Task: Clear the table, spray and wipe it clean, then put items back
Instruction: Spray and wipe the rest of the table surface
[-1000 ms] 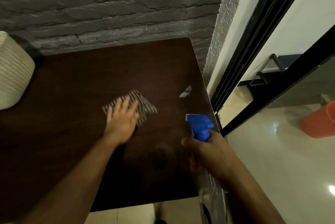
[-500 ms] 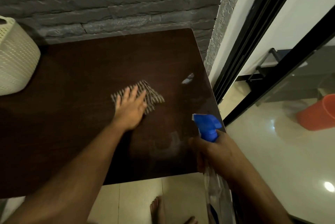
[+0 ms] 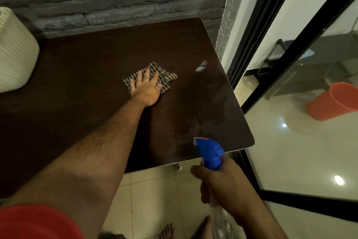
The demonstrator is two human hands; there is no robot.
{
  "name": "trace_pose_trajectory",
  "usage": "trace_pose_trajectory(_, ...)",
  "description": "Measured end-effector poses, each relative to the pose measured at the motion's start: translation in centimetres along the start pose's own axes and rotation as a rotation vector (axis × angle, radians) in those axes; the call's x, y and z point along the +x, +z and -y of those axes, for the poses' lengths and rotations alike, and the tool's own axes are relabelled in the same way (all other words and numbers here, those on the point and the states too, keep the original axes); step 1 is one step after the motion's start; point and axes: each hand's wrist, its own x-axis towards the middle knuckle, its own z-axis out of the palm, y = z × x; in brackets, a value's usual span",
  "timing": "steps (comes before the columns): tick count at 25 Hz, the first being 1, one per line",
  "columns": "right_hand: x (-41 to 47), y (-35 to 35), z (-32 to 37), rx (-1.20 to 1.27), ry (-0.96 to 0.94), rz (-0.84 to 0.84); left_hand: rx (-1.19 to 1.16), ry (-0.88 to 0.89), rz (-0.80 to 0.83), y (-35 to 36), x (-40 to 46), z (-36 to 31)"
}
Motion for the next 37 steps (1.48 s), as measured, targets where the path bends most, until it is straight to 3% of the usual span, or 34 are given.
trace_pose_trajectory(3, -0.5, -0.6, -1.0, 0.015, 0.044, -0.094, -0.001, 0.012, 0.007, 0.2, -0.7, 0.2)
trace_pose_trajectory(9, -0.6, 0.8, -1.5, 0.004, -0.008, -0.043, -0.006, 0.035, -0.001, 0.8, -2.4, -0.8)
trace_pose_trajectory(12, -0.3, -0.1, -1.1, 0.024, -0.062, -0.105, -0.004, 0.21, -0.028, 2.6, -8.0, -0.7)
trace_pose_trajectory(15, -0.4, -1.7, -1.0, 0.027, -0.074, -0.092, 0.042, 0.382, -0.095, 6.1, -16.9, 3.6)
trace_pose_trajectory(18, -0.2, -3.2, -1.3, 0.011, -0.072, -0.081, 0.039, 0.128, -0.116, 5.0, -14.9, 6.0)
trace_pose_trajectory(20, 0.0, -3.4, -1.1, -0.02, -0.112, -0.077, 0.003, -0.096, -0.132, 2.7, -9.5, 2.9)
trace_pose_trajectory(21, 0.1, -3.4, -0.9, -0.025, -0.137, -0.08, 0.006, -0.126, -0.092, 1.7, -7.8, 0.3)
trace_pose_trajectory(22, 0.2, -3.4, -0.6, -0.021, -0.158, -0.081, 0.038, -0.082, -0.079, 1.9, -7.5, -2.0)
trace_pose_trajectory(24, 0.1, -3.1, -0.3, -0.01, -0.175, -0.059, 0.08, 0.166, -0.092, 4.9, -11.3, -4.0)
trace_pose_trajectory(26, -0.2, -3.2, -0.3, -0.012, -0.173, -0.038, 0.115, 0.375, -0.091, 8.6, -18.5, -2.5)
trace_pose_trajectory(27, -0.2, -3.4, -0.5, -0.018, -0.167, -0.039, 0.117, 0.399, -0.093, 9.0, -20.9, -0.7)
trace_pose_trajectory(31, 0.2, -4.2, -0.7, -0.031, -0.141, -0.06, 0.087, 0.153, -0.074, 5.6, -15.7, 3.9)
trace_pose_trajectory(34, 0.3, -4.1, -0.6, -0.019, -0.117, -0.055, 0.053, 0.018, -0.063, 3.6, -11.1, -0.8)
trace_pose_trajectory(37, -0.3, -3.4, -0.4, 0.017, -0.113, -0.036, 0.09, 0.239, -0.077, 7.0, -15.8, -4.6)
